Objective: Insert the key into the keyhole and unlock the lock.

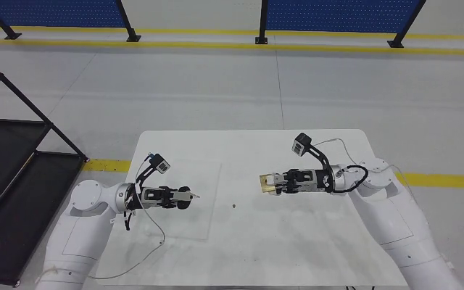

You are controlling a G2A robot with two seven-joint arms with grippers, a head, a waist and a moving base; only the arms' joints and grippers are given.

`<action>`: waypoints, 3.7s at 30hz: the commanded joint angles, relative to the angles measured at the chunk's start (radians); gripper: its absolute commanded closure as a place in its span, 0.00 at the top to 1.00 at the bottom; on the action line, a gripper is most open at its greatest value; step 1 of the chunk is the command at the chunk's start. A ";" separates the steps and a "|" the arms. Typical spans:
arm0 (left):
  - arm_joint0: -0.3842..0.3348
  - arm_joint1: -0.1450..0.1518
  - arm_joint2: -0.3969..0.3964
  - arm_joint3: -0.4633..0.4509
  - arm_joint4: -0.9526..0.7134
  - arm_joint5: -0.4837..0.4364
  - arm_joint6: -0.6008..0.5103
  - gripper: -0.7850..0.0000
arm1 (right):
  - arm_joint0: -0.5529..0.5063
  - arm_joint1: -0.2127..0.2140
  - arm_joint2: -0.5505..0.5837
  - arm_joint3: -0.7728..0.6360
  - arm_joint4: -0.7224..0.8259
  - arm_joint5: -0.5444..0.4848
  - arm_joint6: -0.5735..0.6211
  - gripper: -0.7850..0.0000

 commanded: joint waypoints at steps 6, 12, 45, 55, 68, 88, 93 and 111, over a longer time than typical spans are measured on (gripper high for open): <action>0.000 0.000 0.000 0.000 0.000 0.000 0.000 0.00 | 0.013 -0.005 -0.019 0.008 -0.011 -0.042 0.018 0.00; 0.000 0.000 0.000 0.000 0.000 0.000 0.000 0.00 | 0.013 -0.005 -0.019 0.008 -0.011 -0.042 0.018 0.00; 0.000 0.000 0.000 0.000 0.000 0.000 0.000 0.00 | -0.122 -0.036 -0.058 0.030 0.037 -0.313 -0.248 0.00; 0.000 0.000 0.000 0.000 0.000 0.000 0.000 0.00 | -0.122 -0.070 -0.140 0.065 -0.012 -0.425 -0.356 0.00; 0.000 0.000 0.000 0.000 0.000 0.000 0.000 0.00 | -0.122 -0.070 -0.140 0.065 -0.012 -0.425 -0.356 0.00; -0.046 -0.017 0.156 -0.070 0.115 -0.113 0.223 0.00 | -0.122 -0.070 -0.140 0.065 -0.012 -0.425 -0.356 0.00; -0.054 -0.018 0.171 -0.080 0.128 -0.124 0.264 0.00 | -0.122 -0.070 -0.140 0.065 -0.012 -0.425 -0.356 0.00; -0.123 -0.027 0.278 -0.089 0.194 -0.091 0.374 0.00 | -0.122 -0.070 -0.140 0.065 -0.012 -0.425 -0.356 0.00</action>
